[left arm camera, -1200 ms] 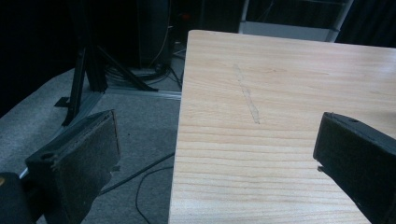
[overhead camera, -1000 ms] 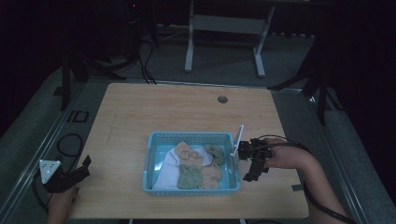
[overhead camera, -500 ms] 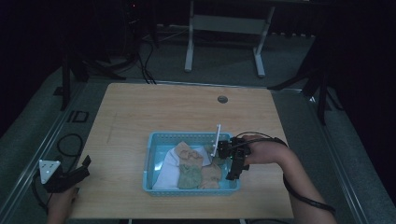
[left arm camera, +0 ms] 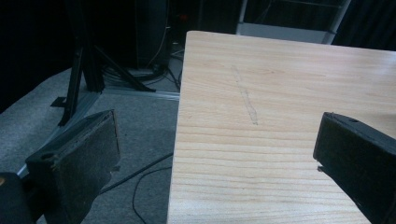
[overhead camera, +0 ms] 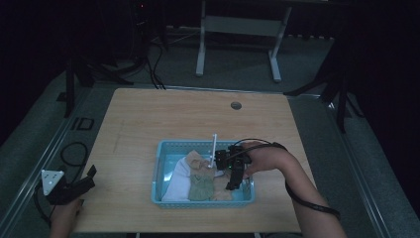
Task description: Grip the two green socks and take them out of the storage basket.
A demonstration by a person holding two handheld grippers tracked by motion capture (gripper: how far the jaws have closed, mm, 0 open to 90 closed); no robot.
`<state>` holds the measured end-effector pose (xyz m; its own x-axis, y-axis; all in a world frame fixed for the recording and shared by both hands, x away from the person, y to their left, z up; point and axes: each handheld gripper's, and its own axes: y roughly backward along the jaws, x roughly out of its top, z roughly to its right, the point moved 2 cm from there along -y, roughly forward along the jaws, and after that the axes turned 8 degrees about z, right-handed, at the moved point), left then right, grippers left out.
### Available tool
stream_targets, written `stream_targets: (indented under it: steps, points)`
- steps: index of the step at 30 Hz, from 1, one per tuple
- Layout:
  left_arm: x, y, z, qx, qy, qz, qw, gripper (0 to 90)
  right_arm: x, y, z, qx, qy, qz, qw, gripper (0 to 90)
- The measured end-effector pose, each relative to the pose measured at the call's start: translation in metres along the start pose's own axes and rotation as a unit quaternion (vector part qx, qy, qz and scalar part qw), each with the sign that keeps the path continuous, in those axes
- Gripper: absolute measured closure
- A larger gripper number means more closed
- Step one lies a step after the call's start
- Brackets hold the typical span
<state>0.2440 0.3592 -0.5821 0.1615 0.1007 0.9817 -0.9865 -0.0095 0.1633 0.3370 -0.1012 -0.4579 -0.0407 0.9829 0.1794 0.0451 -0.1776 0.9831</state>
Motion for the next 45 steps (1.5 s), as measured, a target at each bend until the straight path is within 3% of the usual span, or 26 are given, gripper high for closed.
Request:
stream_targets:
  steps: [10, 18, 20, 28, 33, 40, 45]
  points:
    - [0.0, 0.0, 0.0, -0.001, 0.001, 0.001, 1.0, 0.7, 0.03, -0.009, 0.001, 0.009, 0.024, -0.002, 0.9997, 19.0]
    - [0.0, 0.0, 0.0, -0.002, 0.002, 0.002, 1.0, 0.7, 0.042, -0.018, -0.001, 0.016, 0.027, -0.001, 0.9995, 19.0]
    - [0.0, 0.0, 0.0, -0.001, 0.002, 0.0, 1.0, 0.7, 0.048, -0.027, -0.002, 0.017, 0.033, -0.001, 0.9993, 18.9]
    - [0.0, 0.0, 0.0, -0.001, 0.002, 0.001, 1.0, 0.7, 0.057, -0.045, -0.005, 0.021, 0.044, -0.001, 0.9988, 18.1]
    - [0.0, 0.0, 0.0, -0.002, 0.002, 0.002, 1.0, 0.7, 0.06, -0.063, -0.005, 0.023, 0.043, -0.016, 0.9987, 17.6]
    - [0.0, 0.0, 0.0, -0.002, 0.003, 0.003, 1.0, 0.7, 0.062, -0.071, -0.004, 0.025, 0.04, -0.024, 0.9986, 16.6]
    - [0.0, 0.0, 0.0, -0.002, 0.003, 0.003, 1.0, 0.7, 0.064, -0.077, -0.004, 0.013, 0.044, -0.035, 0.9983, 25.1]
